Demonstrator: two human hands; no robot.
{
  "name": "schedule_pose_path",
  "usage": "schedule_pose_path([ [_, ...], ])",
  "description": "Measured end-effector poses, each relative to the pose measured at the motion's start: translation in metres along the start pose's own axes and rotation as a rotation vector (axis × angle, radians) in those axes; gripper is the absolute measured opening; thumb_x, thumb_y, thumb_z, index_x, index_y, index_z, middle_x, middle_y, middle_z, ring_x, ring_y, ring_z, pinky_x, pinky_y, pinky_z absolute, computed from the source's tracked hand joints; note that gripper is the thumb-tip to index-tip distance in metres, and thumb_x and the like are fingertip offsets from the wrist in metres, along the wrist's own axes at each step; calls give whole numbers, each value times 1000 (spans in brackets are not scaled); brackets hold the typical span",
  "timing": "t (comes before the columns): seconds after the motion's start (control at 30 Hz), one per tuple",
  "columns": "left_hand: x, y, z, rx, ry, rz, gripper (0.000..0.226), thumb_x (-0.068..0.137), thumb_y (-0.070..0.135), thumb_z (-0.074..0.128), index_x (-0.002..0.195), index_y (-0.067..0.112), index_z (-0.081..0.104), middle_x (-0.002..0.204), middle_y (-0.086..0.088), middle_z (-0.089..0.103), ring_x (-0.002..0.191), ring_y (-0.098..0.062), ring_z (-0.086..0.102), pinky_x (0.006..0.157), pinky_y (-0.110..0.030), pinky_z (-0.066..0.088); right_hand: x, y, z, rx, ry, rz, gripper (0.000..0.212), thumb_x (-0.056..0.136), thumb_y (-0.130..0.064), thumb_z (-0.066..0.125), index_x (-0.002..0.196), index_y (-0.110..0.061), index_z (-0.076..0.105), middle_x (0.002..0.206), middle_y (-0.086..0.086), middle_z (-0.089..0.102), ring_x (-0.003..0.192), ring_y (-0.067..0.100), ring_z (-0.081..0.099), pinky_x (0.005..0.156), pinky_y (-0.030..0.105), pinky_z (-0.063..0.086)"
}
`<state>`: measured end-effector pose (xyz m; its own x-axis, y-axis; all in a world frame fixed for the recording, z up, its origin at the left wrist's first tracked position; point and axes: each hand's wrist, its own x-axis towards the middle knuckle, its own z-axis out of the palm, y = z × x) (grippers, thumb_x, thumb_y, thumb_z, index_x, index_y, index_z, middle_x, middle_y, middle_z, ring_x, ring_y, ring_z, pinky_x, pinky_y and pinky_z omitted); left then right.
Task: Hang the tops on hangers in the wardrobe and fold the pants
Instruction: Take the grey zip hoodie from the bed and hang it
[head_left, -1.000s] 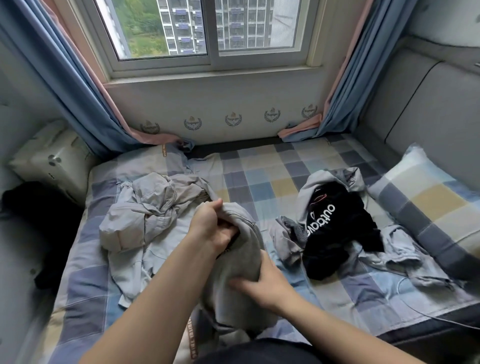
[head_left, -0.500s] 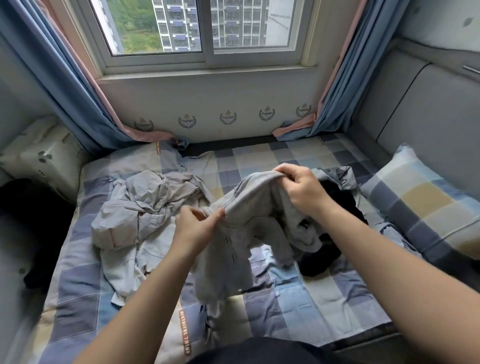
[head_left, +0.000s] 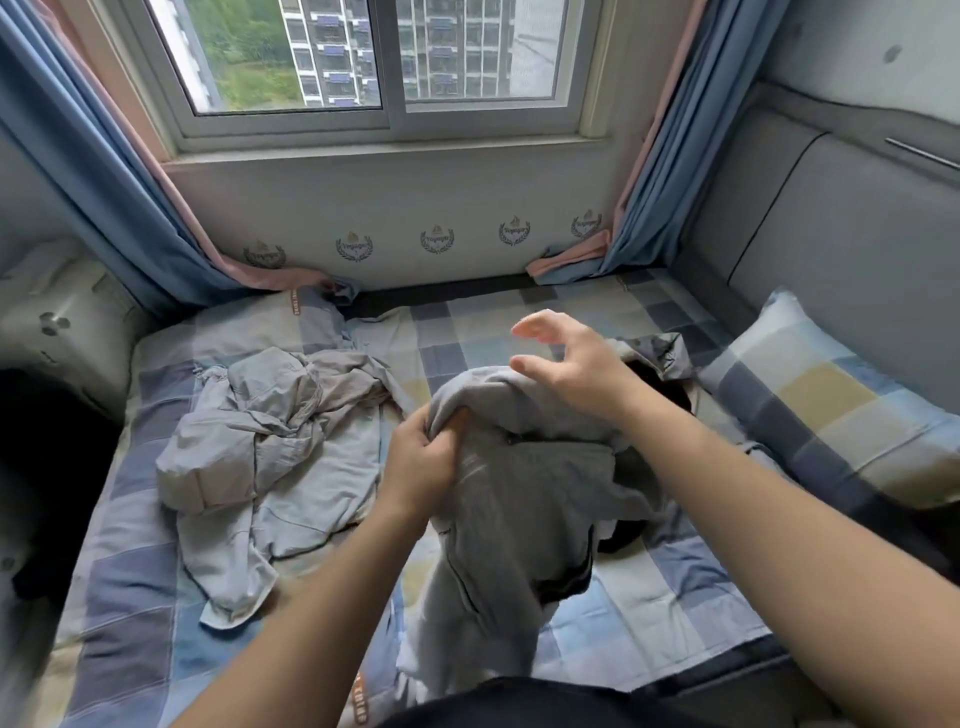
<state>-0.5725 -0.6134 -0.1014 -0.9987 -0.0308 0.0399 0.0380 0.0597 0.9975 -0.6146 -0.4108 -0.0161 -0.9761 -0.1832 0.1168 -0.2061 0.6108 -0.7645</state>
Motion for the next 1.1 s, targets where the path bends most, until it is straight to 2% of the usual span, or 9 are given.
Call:
schedule_pose_path([
  [0.17,-12,-11,-2,-274,68,-314,20,101,30,62,107,15,73,102,-7,78,99,-23,73,79,-34,59,-51,68,32,58,39,369,72,84,-39,78,144,-17,45,146,8,46,137,23,43,115,40,35],
  [0.23,-17,-12,-4,-438,60,-423,29,101,34,59,114,9,69,106,-13,77,99,-27,74,73,-33,60,-67,89,52,160,46,578,74,84,-44,77,141,-12,42,146,8,46,130,23,48,104,33,43],
  [0.33,-25,-14,-7,-572,22,-480,38,100,38,57,122,8,65,113,-17,74,105,-31,73,75,-35,61,-80,105,76,482,-160,965,78,75,-71,70,129,-18,51,118,4,61,98,20,62,72,31,53],
  [0.4,-30,-15,-9,-606,-16,-487,43,96,42,59,125,10,65,118,-18,73,109,-33,71,78,-37,61,-80,109,87,697,-327,1122,86,54,-94,62,104,-23,66,94,5,67,85,26,66,74,44,57],
  [0.5,-37,-15,-15,-621,-48,-479,47,91,42,62,125,9,65,120,-19,71,111,-33,70,80,-36,60,-63,120,97,817,-319,1145,90,49,-103,48,67,-19,75,67,3,69,77,24,62,83,47,53],
  [0.63,-44,-13,-24,-626,-57,-477,46,90,40,63,123,8,65,118,-18,72,108,-32,71,77,-34,61,-38,110,92,713,-354,1130,63,59,-79,63,47,-17,63,49,0,58,43,18,60,63,32,43],
  [0.77,-48,-15,-29,-603,-34,-489,51,89,40,65,129,8,61,121,-18,72,111,-32,70,80,-37,61,-29,113,92,647,-401,1125,21,89,-34,63,78,-17,62,63,-3,70,53,14,68,64,28,52],
  [0.93,-53,-18,-27,-539,-76,-440,51,88,35,66,128,2,62,120,-22,70,112,-34,69,86,-37,60,-17,111,84,675,-548,1237,83,75,-80,62,91,2,71,98,17,74,79,32,74,67,39,62],
  [1.1,-56,-23,-26,-517,-144,-416,50,92,36,68,126,1,64,118,-23,71,110,-36,69,84,-36,59,-20,105,85,627,-730,1211,16,79,-11,75,90,-2,68,89,10,70,78,16,67,82,24,57],
])
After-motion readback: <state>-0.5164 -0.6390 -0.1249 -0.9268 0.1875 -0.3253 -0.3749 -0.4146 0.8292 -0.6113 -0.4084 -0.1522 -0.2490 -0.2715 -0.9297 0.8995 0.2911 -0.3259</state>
